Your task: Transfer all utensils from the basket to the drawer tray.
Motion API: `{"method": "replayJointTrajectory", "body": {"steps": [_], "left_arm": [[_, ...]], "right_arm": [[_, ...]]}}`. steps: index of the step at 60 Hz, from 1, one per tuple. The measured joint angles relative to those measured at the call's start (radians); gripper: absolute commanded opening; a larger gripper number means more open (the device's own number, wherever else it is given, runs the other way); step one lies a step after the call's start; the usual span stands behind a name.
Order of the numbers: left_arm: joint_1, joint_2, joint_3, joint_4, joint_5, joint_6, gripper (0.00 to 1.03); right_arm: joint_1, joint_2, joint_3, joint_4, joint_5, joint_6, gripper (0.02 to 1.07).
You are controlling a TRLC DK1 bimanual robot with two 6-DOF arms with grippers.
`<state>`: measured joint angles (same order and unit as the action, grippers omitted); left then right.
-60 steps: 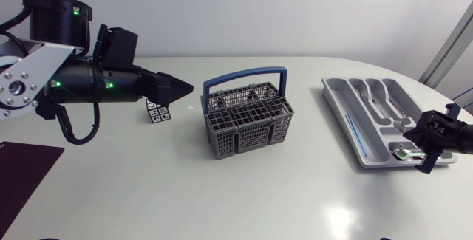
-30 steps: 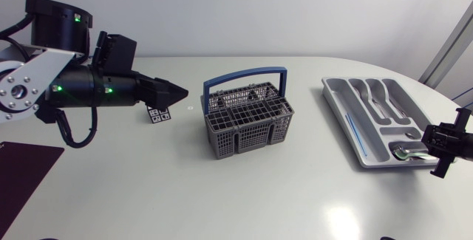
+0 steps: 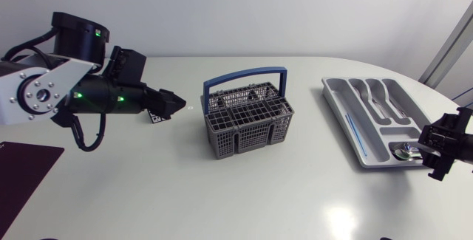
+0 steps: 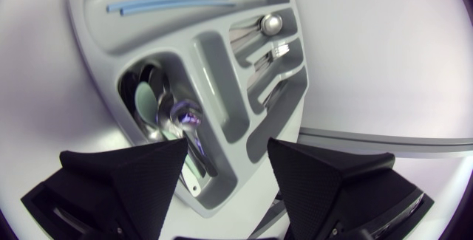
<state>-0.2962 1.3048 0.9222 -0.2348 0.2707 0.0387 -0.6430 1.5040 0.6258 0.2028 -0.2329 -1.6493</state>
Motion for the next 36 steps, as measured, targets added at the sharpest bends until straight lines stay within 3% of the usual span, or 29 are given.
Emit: {"method": "replayJointTrajectory", "body": {"steps": [17, 33, 36], "left_arm": [[-0.002, 0.100, 0.000, 0.000, -0.037, 0.000, 0.69], [-0.047, 0.152, 0.000, 0.000, -0.048, 0.000, 0.69], [-0.058, 0.160, 0.000, 0.000, -0.051, 0.000, 0.69]], "right_arm": [[0.281, -0.196, -0.002, -0.204, 0.062, 0.319, 0.88], [0.589, -0.149, 0.084, -0.290, 0.126, 0.692, 0.87], [0.631, -0.112, 0.125, -0.306, 0.127, 0.760, 0.82]]}}
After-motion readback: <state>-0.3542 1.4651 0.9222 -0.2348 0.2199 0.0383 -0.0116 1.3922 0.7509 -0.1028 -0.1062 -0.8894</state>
